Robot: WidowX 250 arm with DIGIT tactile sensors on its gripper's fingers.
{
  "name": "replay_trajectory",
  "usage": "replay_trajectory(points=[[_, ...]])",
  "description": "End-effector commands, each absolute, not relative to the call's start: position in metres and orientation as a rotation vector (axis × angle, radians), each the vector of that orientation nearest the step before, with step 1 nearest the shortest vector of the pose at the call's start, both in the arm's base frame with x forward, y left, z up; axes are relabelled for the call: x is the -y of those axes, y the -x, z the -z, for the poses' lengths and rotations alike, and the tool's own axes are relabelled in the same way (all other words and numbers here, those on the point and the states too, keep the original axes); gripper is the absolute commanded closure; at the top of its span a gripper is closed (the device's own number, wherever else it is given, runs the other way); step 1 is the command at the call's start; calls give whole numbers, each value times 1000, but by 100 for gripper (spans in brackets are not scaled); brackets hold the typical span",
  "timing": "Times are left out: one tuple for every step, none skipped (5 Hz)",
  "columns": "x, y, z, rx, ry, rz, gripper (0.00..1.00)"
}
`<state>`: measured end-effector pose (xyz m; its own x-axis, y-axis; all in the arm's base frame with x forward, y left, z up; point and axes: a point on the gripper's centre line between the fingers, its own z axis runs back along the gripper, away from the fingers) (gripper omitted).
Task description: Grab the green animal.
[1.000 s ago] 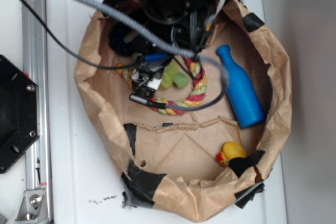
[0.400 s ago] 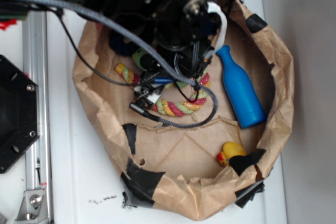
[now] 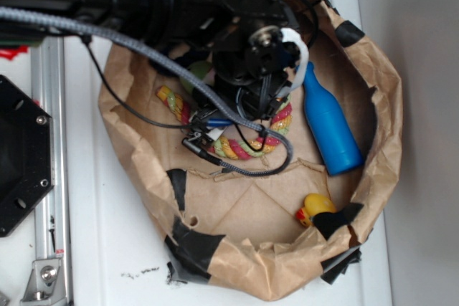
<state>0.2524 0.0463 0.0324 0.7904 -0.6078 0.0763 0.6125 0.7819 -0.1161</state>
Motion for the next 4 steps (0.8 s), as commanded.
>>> replay_trajectory(points=[[-52, -257, -64, 80, 80, 612, 100], [-43, -253, -114, 152, 62, 483, 100], [-27, -260, -152, 222, 100, 366, 100], [-11, -265, -156, 163, 62, 273, 100]])
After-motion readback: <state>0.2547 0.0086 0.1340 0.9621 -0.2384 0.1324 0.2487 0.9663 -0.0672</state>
